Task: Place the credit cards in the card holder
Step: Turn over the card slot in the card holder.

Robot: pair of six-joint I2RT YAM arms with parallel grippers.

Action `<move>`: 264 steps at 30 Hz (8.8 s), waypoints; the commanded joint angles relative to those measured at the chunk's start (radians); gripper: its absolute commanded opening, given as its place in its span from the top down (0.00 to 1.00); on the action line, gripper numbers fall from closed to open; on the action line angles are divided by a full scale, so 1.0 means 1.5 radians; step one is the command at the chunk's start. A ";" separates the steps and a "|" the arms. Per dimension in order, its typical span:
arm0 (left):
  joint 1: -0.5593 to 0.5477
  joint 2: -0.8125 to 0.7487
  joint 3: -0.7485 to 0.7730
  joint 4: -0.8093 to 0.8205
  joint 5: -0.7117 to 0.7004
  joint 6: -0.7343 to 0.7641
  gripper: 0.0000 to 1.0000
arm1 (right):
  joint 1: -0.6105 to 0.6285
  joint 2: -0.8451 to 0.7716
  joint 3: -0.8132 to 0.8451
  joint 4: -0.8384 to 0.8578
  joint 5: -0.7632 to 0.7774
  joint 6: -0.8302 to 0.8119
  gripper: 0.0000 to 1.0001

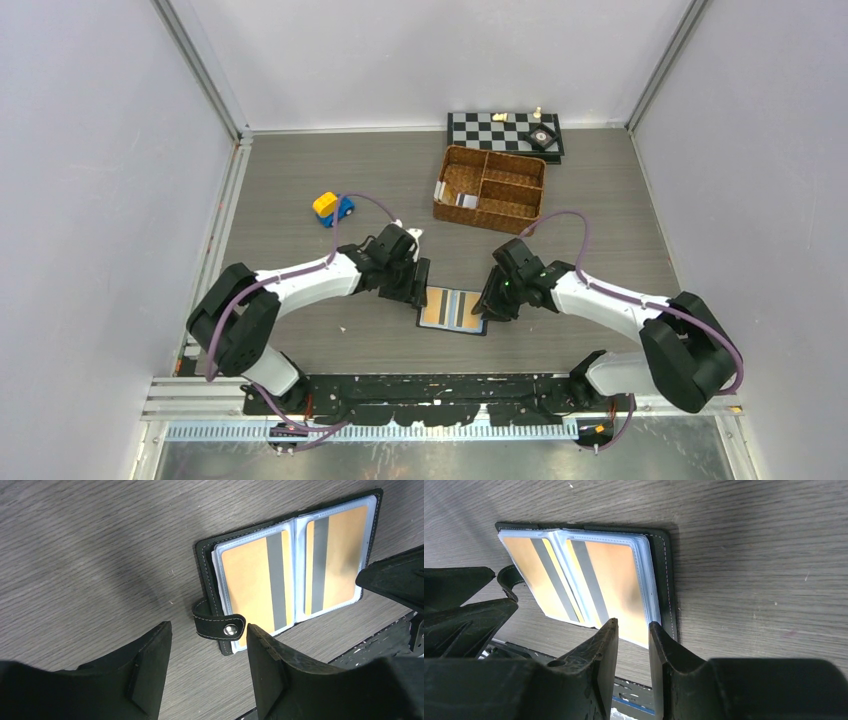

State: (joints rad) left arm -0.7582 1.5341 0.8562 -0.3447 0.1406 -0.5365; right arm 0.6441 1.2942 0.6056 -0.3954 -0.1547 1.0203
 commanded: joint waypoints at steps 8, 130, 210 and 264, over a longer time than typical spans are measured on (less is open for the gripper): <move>-0.001 0.011 0.000 -0.003 -0.014 0.013 0.43 | 0.001 0.018 -0.008 0.028 0.014 0.002 0.68; 0.037 -0.031 -0.084 0.116 0.077 -0.032 0.44 | 0.063 0.043 0.095 -0.029 0.073 -0.051 0.68; 0.037 0.005 -0.081 0.122 0.089 -0.031 0.49 | 0.035 0.014 0.057 0.066 -0.002 -0.022 0.76; 0.037 0.010 -0.083 0.120 0.083 -0.035 0.52 | 0.047 0.099 0.056 0.014 0.074 -0.055 0.74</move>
State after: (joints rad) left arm -0.7044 1.5318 0.7341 -0.1589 0.2768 -0.5945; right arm 0.7166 1.4231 0.7044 -0.4210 -0.0406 0.9401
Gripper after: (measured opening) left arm 0.479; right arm 0.254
